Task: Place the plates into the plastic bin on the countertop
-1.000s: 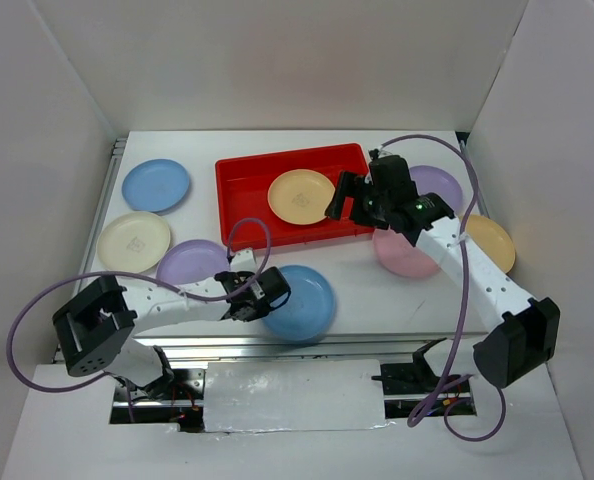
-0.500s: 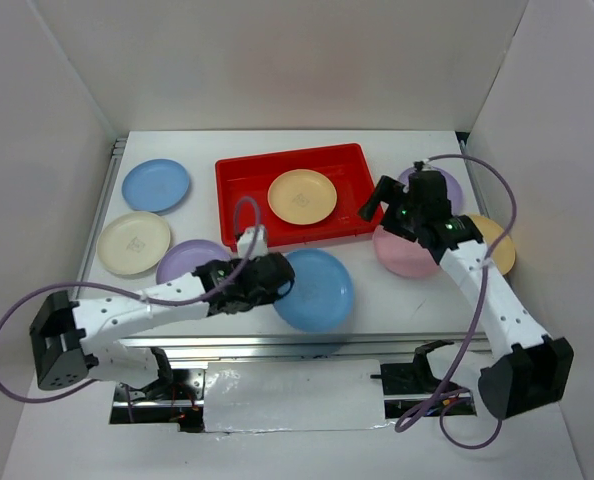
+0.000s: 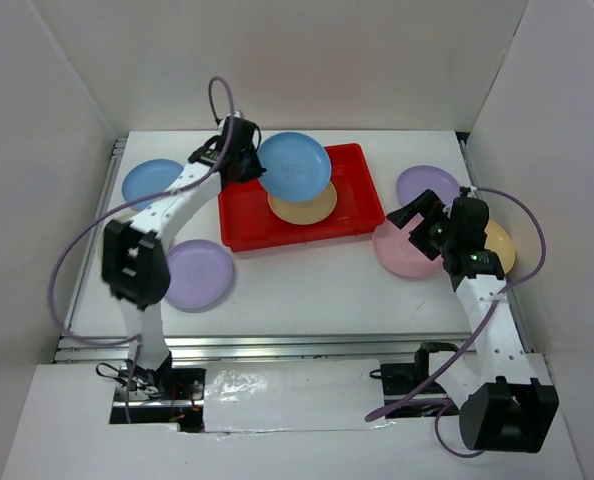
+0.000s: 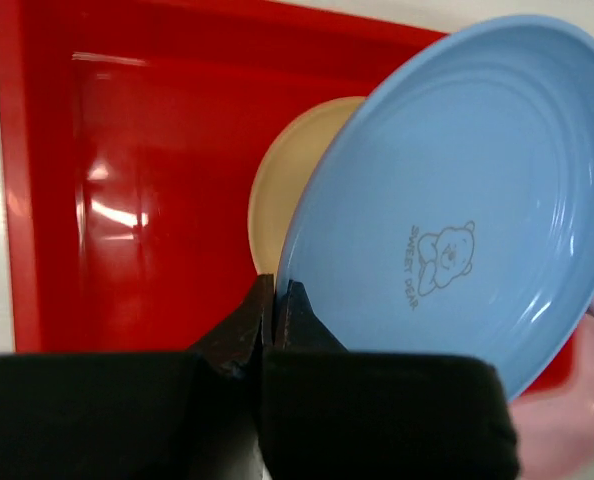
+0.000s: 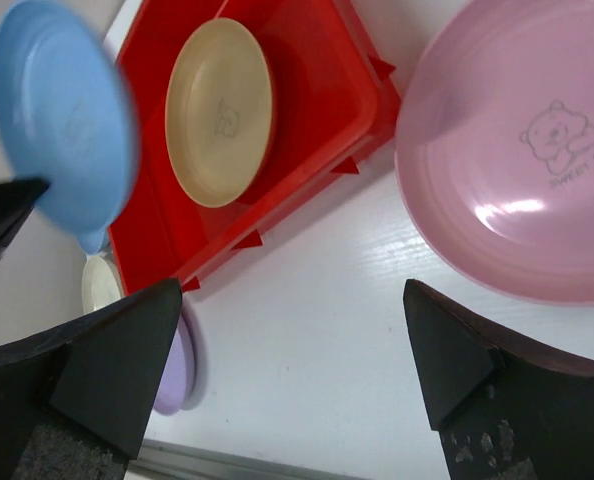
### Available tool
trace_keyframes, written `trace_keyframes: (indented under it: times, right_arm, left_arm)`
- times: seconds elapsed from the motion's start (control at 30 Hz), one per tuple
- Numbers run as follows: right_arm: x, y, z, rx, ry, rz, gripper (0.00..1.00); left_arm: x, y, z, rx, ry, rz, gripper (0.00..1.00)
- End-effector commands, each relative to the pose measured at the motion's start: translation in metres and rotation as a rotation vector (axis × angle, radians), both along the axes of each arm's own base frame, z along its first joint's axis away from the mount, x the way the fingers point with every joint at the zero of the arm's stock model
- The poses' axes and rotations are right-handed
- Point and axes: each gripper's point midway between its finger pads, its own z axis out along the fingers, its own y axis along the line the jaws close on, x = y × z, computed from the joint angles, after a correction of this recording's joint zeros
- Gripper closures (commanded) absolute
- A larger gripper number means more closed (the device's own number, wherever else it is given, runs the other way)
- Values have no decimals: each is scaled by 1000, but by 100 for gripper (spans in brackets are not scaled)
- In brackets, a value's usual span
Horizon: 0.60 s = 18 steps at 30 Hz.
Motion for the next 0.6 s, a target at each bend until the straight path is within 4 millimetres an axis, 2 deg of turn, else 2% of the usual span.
trace_keyframes:
  times: [0.0, 0.07, 0.13, 0.17, 0.33, 0.37, 0.4, 0.43, 0.47, 0.57]
  right_arm:
    - [-1, 11, 23, 58, -100, 63, 0]
    - [-4, 9, 24, 47, -107, 72, 0]
    - [-9, 9, 21, 37, -101, 86, 0]
    - [-10, 9, 21, 35, -101, 91, 0]
    - [-15, -4, 9, 8, -67, 43, 0]
    - [-17, -5, 1, 9, -49, 32, 0]
    - [-18, -8, -2, 11, -39, 15, 0]
    - [-18, -13, -6, 13, -29, -24, 0]
    - [-19, -18, -18, 19, 2, -67, 0]
    - [-25, -33, -45, 21, 88, -175, 0]
  left_arm:
    - [42, -15, -28, 40, 44, -98, 100]
    - [59, -12, -43, 41, 74, -76, 100]
    - [66, -11, -52, 14, 91, -75, 100]
    - [70, -13, -56, -1, 91, -80, 95]
    - [65, -22, -68, -19, 116, -95, 59]
    - [59, -21, -69, -19, 128, -93, 38]
    - [55, -22, -68, -22, 128, -100, 29]
    - [49, -26, -66, -22, 128, -108, 9]
    - [39, -24, -60, -9, 120, -105, 1]
    - [13, -30, -35, 39, 76, -126, 1]
